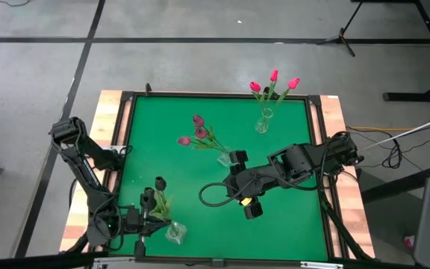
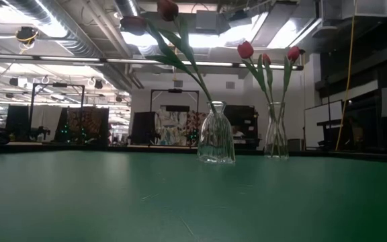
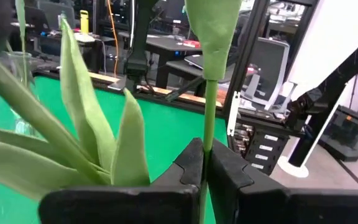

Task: Sort flowers into vase by color
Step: Put the black tulip into the bottom transparent vase, then return to Home Position

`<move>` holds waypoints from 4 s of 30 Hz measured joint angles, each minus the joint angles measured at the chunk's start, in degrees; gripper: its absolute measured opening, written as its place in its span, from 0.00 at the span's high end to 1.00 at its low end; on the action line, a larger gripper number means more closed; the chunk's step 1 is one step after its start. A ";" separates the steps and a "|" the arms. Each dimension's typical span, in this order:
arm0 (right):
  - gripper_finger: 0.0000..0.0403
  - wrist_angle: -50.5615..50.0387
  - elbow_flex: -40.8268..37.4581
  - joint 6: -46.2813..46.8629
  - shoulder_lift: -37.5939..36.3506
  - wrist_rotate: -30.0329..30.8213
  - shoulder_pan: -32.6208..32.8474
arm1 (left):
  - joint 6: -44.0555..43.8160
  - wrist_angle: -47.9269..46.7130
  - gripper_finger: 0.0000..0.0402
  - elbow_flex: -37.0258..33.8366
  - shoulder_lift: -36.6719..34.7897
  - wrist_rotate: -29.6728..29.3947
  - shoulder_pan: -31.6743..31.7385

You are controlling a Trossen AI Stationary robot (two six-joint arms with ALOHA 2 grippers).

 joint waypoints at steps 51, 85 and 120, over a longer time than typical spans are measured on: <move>0.53 -2.03 0.00 -0.61 0.07 -6.66 0.00 | -3.23 -0.50 0.71 0.00 -0.11 -4.07 -13.62; 0.53 -10.79 0.04 -5.01 -27.92 -11.47 0.04 | 22.17 17.16 0.71 -0.02 -17.68 -8.64 -23.11; 0.53 63.26 -89.15 -3.49 -87.83 -18.28 0.00 | 25.94 -17.62 0.71 -8.94 -51.60 33.25 -27.79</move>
